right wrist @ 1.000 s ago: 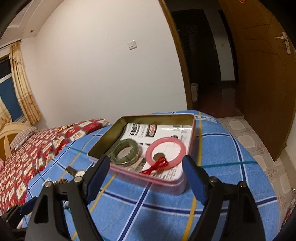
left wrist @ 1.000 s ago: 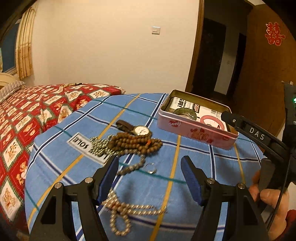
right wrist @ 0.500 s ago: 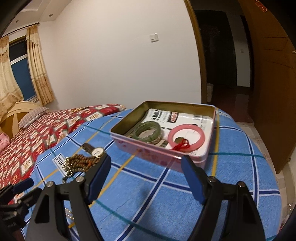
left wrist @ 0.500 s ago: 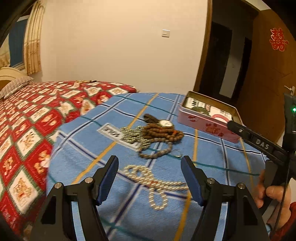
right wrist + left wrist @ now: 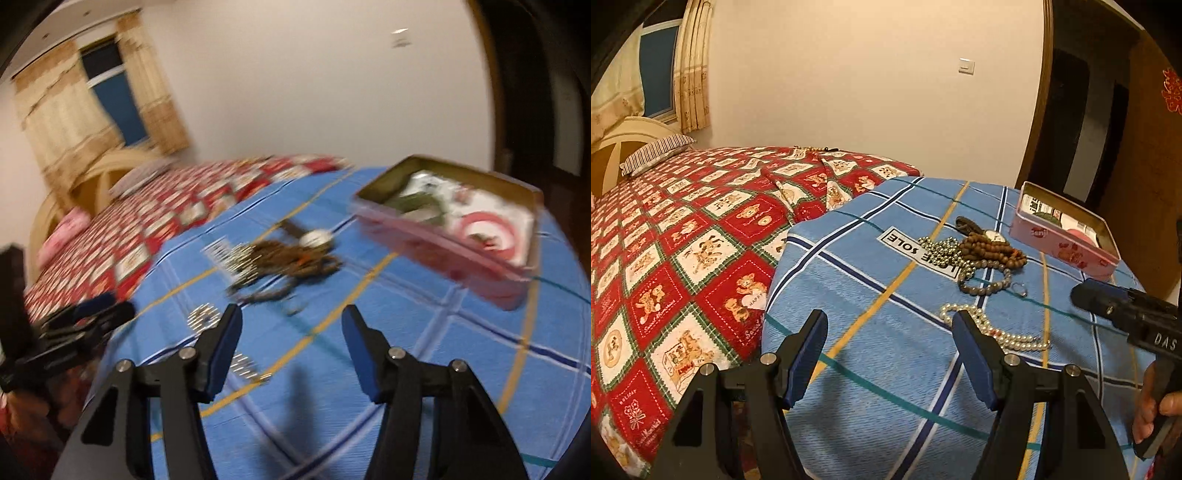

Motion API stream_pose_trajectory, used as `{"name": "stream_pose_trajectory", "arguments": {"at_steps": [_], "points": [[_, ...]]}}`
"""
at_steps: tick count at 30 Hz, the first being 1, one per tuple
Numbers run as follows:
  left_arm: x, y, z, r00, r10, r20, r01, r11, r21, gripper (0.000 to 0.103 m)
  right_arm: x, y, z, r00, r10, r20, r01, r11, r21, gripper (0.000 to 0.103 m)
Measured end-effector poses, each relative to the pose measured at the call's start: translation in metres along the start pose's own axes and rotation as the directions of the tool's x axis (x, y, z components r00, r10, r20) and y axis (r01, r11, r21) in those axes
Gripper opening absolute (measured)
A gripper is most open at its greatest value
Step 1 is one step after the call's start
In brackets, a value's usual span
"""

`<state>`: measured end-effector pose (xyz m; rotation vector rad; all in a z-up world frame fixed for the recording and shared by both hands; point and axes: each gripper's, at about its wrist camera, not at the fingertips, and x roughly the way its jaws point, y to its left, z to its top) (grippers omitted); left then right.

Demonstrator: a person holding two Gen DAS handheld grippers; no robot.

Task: Organize jewelry
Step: 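Grasp the pearl necklace with the right tool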

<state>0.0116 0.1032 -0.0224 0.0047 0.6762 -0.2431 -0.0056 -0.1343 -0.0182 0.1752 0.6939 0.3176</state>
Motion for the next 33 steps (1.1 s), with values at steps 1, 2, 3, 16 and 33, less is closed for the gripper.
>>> {"name": "stream_pose_trajectory", "arguments": {"at_steps": [1,2,3,16,33], "points": [[0.0,0.0,0.0,1.0,0.006,-0.002,-0.006,1.0,0.002,0.07,0.004,0.005,0.0,1.0,0.009,-0.013,-0.01,1.0,-0.016,0.058],[0.0,0.001,0.0,1.0,0.008,-0.002,-0.008,1.0,0.001,0.07,0.009,0.011,-0.001,0.999,0.025,-0.03,-0.027,0.999,-0.036,0.058],[0.0,0.002,0.0,1.0,0.007,-0.002,-0.007,1.0,-0.003,0.07,0.016,0.018,-0.001,0.997,0.052,-0.055,-0.055,0.997,-0.057,0.057],[-0.002,0.011,0.002,1.0,-0.002,-0.004,0.002,1.0,-0.02,0.07,0.081,0.077,-0.011,0.965,-0.003,-0.261,-0.08,0.948,-0.308,0.041],[0.029,-0.036,0.015,0.983,-0.17,-0.068,0.172,0.985,0.027,0.07,0.017,-0.029,0.002,0.999,0.049,-0.002,-0.049,0.996,0.078,0.008]]}}
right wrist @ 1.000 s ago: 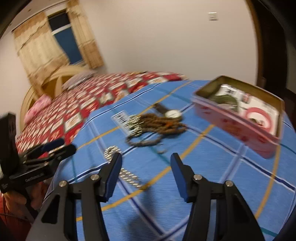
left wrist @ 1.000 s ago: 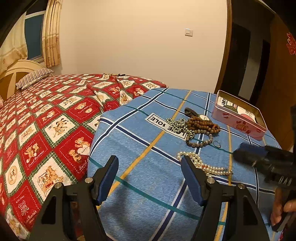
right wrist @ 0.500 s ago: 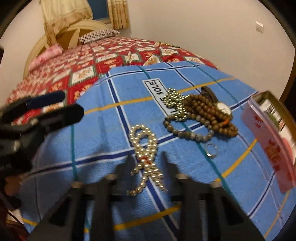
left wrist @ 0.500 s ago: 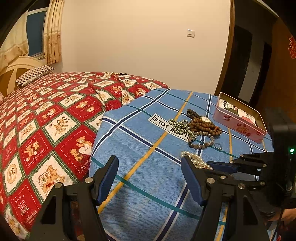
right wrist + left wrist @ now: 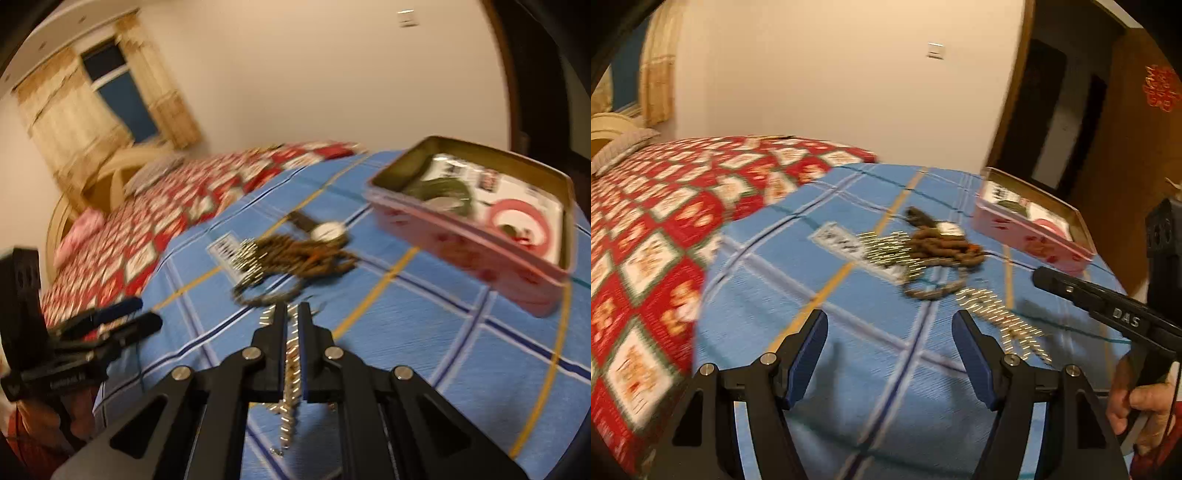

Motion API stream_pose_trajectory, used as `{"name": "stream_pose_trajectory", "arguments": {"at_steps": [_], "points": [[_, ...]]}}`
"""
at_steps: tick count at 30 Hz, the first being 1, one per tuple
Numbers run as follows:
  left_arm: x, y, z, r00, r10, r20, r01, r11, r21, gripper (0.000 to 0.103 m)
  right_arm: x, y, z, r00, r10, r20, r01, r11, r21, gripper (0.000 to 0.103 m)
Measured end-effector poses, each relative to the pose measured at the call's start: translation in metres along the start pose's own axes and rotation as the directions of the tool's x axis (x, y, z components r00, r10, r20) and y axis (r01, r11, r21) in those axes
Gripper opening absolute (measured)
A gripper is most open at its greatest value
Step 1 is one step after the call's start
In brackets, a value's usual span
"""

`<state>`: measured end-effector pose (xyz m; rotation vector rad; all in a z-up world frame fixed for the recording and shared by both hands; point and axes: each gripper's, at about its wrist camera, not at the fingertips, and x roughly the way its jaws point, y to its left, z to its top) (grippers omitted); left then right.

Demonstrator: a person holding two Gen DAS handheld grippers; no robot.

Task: Organize jewelry

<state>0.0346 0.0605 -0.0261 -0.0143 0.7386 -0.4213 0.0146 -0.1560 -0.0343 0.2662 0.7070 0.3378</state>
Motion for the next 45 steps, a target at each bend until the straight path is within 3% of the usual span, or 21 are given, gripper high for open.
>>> {"name": "stream_pose_trajectory", "arguments": {"at_steps": [7,9,11,14,18,22,27,28,31,36,38,40,41,42,45], "points": [[0.034,-0.039,0.018,0.995,-0.085,-0.047,0.091,0.986,0.141,0.069,-0.002,-0.011,0.005,1.0,-0.001,0.016,0.0,0.998,0.06,0.013],[0.045,-0.045,0.022,0.989,-0.125,-0.077,0.135,0.979,0.152,0.06,-0.005,-0.011,0.004,0.999,-0.014,0.03,0.012,0.998,0.06,0.013],[0.059,-0.046,0.026,0.977,-0.164,-0.14,0.182,0.975,0.129,0.041,-0.006,-0.015,0.004,1.0,-0.013,0.028,0.01,0.997,0.079,0.013],[0.072,-0.044,0.03,0.972,-0.152,-0.179,0.172,0.98,0.103,0.04,-0.006,-0.025,0.004,1.0,-0.012,0.027,0.009,0.993,0.121,0.013],[0.071,-0.047,0.035,0.981,-0.123,-0.148,0.144,0.979,0.146,0.04,-0.007,-0.035,0.003,1.0,-0.001,0.021,-0.003,0.986,0.169,0.013],[0.089,-0.049,0.031,0.961,-0.131,-0.245,0.17,0.974,0.147,0.04,-0.007,-0.034,0.003,1.0,-0.002,0.015,-0.001,0.986,0.166,0.013],[0.084,-0.051,0.027,0.965,-0.093,-0.246,0.143,0.97,0.196,0.04,-0.006,-0.035,0.003,1.0,-0.007,0.01,0.005,0.986,0.165,0.013],[0.08,-0.05,0.024,0.965,-0.09,-0.246,0.141,0.971,0.195,0.038,-0.006,-0.036,0.003,1.0,-0.009,0.01,0.007,0.986,0.169,0.013],[0.067,-0.047,0.013,0.964,-0.11,-0.241,0.152,0.975,0.164,0.016,-0.005,-0.038,0.002,1.0,-0.008,0.008,0.006,0.984,0.18,0.013],[0.043,-0.043,-0.004,0.967,-0.114,-0.227,0.149,0.978,0.143,0.013,-0.001,-0.031,0.002,1.0,0.0,-0.01,0.002,0.99,0.14,0.014],[0.037,-0.041,-0.008,0.967,-0.109,-0.229,0.142,0.981,0.134,0.013,0.0,-0.027,0.002,1.0,0.012,-0.019,-0.01,0.992,0.124,0.02],[0.033,-0.039,-0.01,0.966,-0.109,-0.234,0.142,0.981,0.131,0.013,0.0,-0.024,0.001,0.999,0.023,-0.023,-0.02,0.994,0.11,0.034],[0.029,-0.037,-0.012,0.969,-0.096,-0.23,0.129,0.982,0.136,0.013,0.0,-0.022,0.001,0.999,0.033,-0.022,-0.031,0.995,0.099,0.048],[0.028,-0.036,-0.012,0.97,-0.085,-0.228,0.118,0.983,0.14,0.013,-0.001,-0.019,0.001,0.999,0.042,-0.021,-0.04,0.995,0.088,0.055],[0.025,-0.029,-0.016,0.968,-0.054,-0.245,0.092,0.985,0.146,0.015,0.002,-0.008,0.0,0.991,0.113,-0.067,-0.112,0.994,0.019,0.056]]}}
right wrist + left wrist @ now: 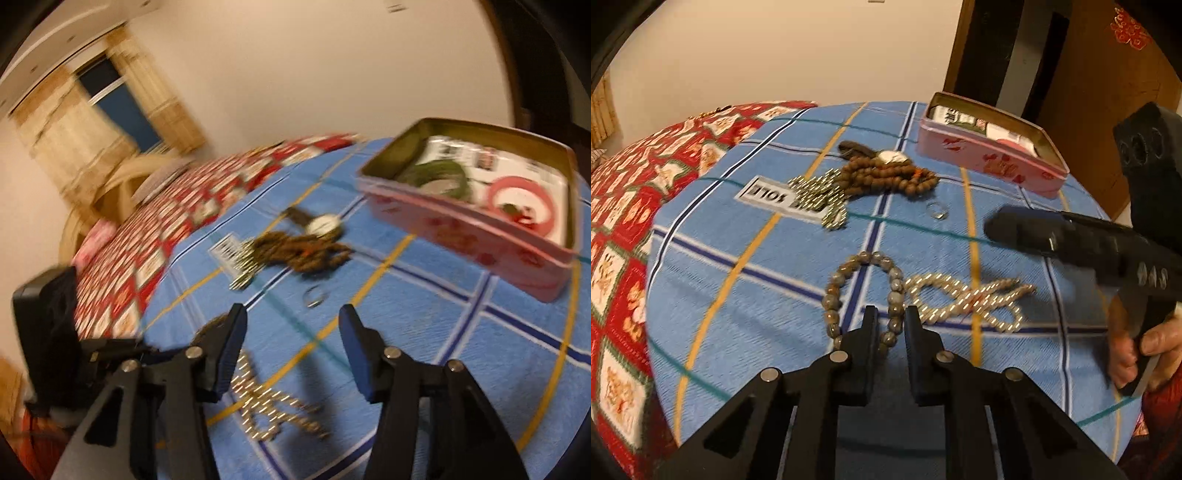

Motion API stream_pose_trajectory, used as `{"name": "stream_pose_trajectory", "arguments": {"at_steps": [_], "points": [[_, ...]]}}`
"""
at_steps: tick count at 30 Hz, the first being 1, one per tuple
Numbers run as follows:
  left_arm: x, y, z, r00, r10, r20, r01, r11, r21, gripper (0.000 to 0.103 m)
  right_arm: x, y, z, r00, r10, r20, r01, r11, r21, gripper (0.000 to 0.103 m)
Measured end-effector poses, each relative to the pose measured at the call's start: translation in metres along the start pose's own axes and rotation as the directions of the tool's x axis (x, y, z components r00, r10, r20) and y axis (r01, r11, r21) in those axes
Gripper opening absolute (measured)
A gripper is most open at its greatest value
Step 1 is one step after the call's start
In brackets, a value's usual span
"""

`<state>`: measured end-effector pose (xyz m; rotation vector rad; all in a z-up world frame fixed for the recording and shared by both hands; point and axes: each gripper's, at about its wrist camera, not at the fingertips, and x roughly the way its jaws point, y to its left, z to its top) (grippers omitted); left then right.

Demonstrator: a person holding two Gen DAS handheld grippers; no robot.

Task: Organize jewelry

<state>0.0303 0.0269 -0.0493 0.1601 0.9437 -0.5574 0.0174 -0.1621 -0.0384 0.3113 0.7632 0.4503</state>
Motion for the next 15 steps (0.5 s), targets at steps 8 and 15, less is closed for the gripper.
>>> {"name": "stream_pose_trajectory", "arguments": {"at_steps": [8,15], "points": [[-0.011,0.005,-0.007,1.0,0.004,0.022,-0.004,1.0,0.01,0.036,0.04,0.053,-0.018,0.967,-0.092,-0.239,-0.007,0.923,-0.385,0.056],[-0.004,0.005,-0.003,0.999,0.016,0.031,-0.016,1.0,-0.004,0.057,0.045,0.062,-0.026,0.958,-0.192,-0.212,0.067,0.871,-0.487,0.016]]}}
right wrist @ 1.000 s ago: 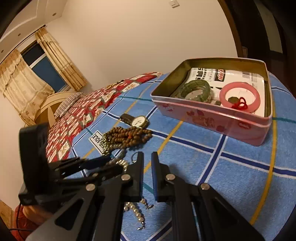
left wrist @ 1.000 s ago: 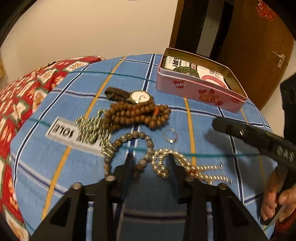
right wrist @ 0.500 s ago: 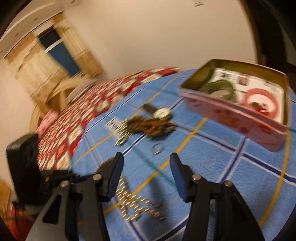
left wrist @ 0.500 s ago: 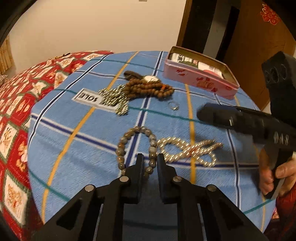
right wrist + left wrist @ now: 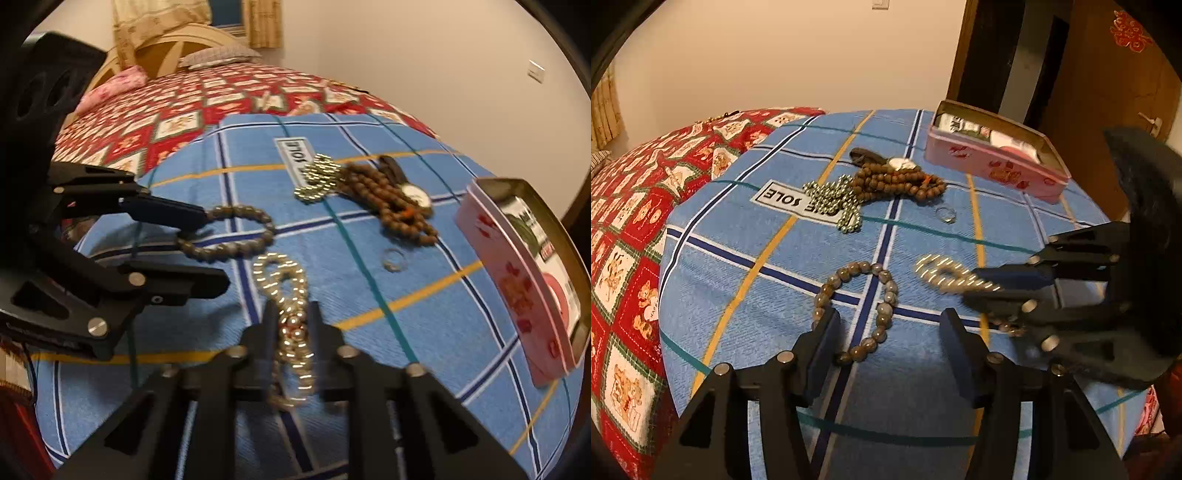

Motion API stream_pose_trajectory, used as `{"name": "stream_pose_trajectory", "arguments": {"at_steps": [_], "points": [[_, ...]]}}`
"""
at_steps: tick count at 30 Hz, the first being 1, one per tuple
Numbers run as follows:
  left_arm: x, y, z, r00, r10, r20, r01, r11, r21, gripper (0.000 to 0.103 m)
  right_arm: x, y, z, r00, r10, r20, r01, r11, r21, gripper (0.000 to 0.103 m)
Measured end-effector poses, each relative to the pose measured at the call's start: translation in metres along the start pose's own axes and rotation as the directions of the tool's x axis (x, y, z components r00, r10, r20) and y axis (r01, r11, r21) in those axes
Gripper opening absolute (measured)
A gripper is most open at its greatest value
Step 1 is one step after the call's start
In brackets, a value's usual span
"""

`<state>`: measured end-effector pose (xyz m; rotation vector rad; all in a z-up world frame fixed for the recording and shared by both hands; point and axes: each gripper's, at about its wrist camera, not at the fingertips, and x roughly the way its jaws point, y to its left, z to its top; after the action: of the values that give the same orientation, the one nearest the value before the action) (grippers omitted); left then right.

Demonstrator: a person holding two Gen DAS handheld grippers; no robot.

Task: Organize jewelry

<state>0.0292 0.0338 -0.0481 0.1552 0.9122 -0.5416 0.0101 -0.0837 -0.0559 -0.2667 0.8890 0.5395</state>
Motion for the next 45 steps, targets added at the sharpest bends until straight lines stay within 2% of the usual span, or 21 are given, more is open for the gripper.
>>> {"name": "stream_pose_trajectory", "arguments": {"at_steps": [5,8,10,12,15,17,21,24,29,34,41,45], "points": [[0.007,0.005,-0.001,1.0,0.017,0.021,-0.016,0.999,-0.031,0.057,-0.012,-0.033,-0.005,0.999,0.0,0.032,-0.006,0.982,0.189,0.015],[0.008,0.003,0.0,0.999,0.034,0.021,-0.034,0.999,-0.008,0.054,-0.025,-0.059,-0.013,0.99,0.06,0.128,-0.099,0.94,0.326,0.015],[0.009,0.001,-0.001,0.997,0.071,0.022,-0.071,0.997,0.02,0.044,-0.032,-0.073,-0.019,0.978,0.085,0.189,-0.155,0.908,0.389,0.015],[0.009,0.004,-0.001,0.997,0.067,0.025,-0.067,0.998,0.015,0.04,-0.038,-0.079,-0.023,0.967,0.088,0.24,-0.185,0.888,0.421,0.015],[0.007,0.011,-0.002,0.997,0.072,0.031,-0.072,0.997,0.0,0.025,-0.043,-0.081,-0.025,0.958,0.082,0.276,-0.203,0.871,0.447,0.015],[0.007,0.016,-0.002,0.997,0.073,0.034,-0.073,0.997,-0.019,0.009,-0.043,-0.081,-0.023,0.957,0.081,0.277,-0.204,0.869,0.451,0.015],[0.005,0.024,-0.005,0.998,0.037,0.055,-0.033,0.997,-0.069,0.009,-0.045,-0.08,-0.022,0.956,0.068,0.286,-0.196,0.872,0.448,0.015],[-0.004,0.027,-0.007,0.994,-0.009,0.11,0.019,0.995,-0.096,0.008,-0.05,-0.082,-0.027,0.953,0.051,0.3,-0.19,0.871,0.454,0.015],[-0.026,0.03,-0.005,0.965,-0.093,0.246,0.131,0.981,-0.145,0.008,-0.057,-0.088,-0.031,0.936,0.035,0.349,-0.209,0.855,0.475,0.015],[-0.047,0.014,0.009,0.927,-0.141,0.348,0.18,0.98,-0.085,0.008,-0.067,-0.093,-0.038,0.915,0.004,0.403,-0.225,0.835,0.502,0.015],[-0.058,-0.011,0.037,0.892,-0.17,0.418,0.192,0.981,-0.011,0.008,-0.085,-0.103,-0.043,0.895,-0.08,0.439,-0.198,0.811,0.551,0.015],[-0.053,-0.025,0.06,0.871,-0.205,0.446,0.219,0.975,0.019,0.008,-0.102,-0.117,-0.041,0.875,-0.142,0.462,-0.173,0.801,0.574,0.015]]}}
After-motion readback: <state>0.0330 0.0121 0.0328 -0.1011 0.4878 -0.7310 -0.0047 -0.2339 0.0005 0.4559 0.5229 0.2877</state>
